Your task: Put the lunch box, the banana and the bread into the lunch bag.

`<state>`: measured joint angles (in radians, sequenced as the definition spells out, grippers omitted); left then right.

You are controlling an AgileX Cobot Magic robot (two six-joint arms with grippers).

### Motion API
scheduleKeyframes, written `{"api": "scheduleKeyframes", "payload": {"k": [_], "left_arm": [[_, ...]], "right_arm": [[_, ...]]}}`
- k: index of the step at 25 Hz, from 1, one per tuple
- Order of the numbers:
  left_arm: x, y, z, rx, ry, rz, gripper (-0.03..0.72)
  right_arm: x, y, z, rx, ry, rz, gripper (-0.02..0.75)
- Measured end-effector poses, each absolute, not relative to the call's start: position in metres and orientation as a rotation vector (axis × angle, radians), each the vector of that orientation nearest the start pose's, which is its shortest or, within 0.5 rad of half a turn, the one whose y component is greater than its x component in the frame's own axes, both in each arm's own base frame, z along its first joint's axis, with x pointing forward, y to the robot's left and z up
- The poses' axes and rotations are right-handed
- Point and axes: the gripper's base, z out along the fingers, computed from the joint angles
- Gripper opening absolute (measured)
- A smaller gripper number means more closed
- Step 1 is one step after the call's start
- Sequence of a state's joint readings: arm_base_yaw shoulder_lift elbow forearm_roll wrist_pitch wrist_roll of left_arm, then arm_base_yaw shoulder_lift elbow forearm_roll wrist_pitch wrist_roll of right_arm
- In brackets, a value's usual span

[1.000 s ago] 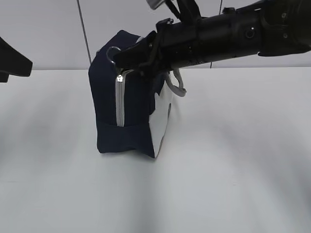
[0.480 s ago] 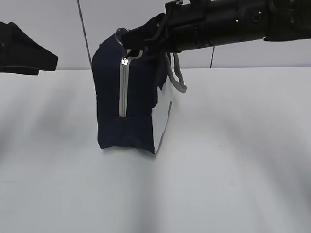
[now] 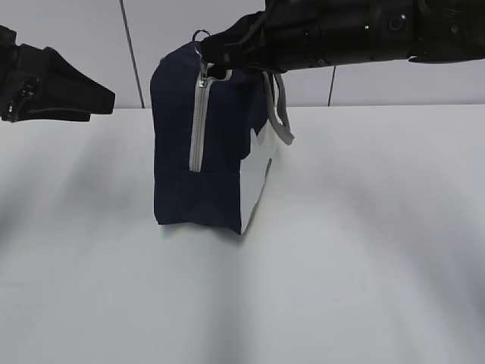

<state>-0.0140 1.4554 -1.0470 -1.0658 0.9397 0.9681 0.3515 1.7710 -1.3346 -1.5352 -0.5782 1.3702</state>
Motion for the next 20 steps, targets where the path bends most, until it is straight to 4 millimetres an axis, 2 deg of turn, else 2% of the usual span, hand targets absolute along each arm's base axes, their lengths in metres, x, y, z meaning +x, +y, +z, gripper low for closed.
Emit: {"api": "scheduleKeyframes", "payload": {"k": [11,20], "left_arm": [[0.293,-0.07,0.297,0.531,2.228,-0.902,0.435],[0.293,-0.07,0.299,0.545,2.199,-0.905,0.435]], "right_arm": [[0.37,0.194,0.321,-0.889,1.613,0.727,-0.016],[0.381,0.196,0.304,-0.841,1.676,0.746,-0.016]]}}
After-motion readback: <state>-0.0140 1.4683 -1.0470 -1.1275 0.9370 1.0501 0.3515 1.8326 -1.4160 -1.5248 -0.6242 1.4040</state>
